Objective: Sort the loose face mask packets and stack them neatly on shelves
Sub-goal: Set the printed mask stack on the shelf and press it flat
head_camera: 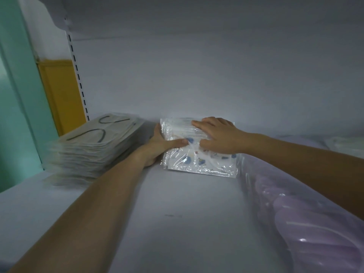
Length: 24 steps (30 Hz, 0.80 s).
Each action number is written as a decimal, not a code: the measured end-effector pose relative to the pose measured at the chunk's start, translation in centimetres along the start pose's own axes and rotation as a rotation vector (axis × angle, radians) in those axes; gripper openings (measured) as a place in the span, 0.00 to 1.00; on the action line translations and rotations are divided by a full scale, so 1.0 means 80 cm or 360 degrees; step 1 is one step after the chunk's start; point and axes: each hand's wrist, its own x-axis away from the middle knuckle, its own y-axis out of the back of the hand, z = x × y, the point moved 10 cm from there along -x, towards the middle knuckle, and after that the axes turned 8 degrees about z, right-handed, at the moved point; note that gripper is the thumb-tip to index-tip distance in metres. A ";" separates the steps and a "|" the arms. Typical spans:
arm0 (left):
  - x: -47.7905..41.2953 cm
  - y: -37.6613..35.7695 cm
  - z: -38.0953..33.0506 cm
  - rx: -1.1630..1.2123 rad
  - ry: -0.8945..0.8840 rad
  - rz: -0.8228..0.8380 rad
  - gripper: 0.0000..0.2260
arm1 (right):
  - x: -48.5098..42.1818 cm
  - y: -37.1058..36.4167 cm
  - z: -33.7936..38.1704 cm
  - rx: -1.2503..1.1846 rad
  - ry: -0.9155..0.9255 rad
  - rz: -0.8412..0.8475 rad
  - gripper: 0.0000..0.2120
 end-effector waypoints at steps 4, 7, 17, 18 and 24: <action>0.003 -0.013 -0.003 0.0101 0.0000 0.0130 0.56 | 0.000 0.001 0.000 -0.0026 0.0012 -0.0032 0.30; 0.004 -0.019 -0.004 0.0034 -0.0005 0.0192 0.45 | 0.001 0.002 0.000 -0.0050 0.0019 -0.0043 0.30; 0.001 -0.020 -0.004 0.0073 0.0021 0.0210 0.43 | 0.001 0.004 -0.001 -0.0053 0.0059 -0.0089 0.29; -0.001 -0.017 -0.001 0.0089 0.0027 0.0174 0.44 | 0.000 0.004 -0.001 -0.0055 0.0067 -0.0097 0.29; -0.005 -0.015 -0.001 0.0063 -0.0036 0.0180 0.34 | -0.004 0.001 -0.005 -0.0103 0.0078 -0.0060 0.29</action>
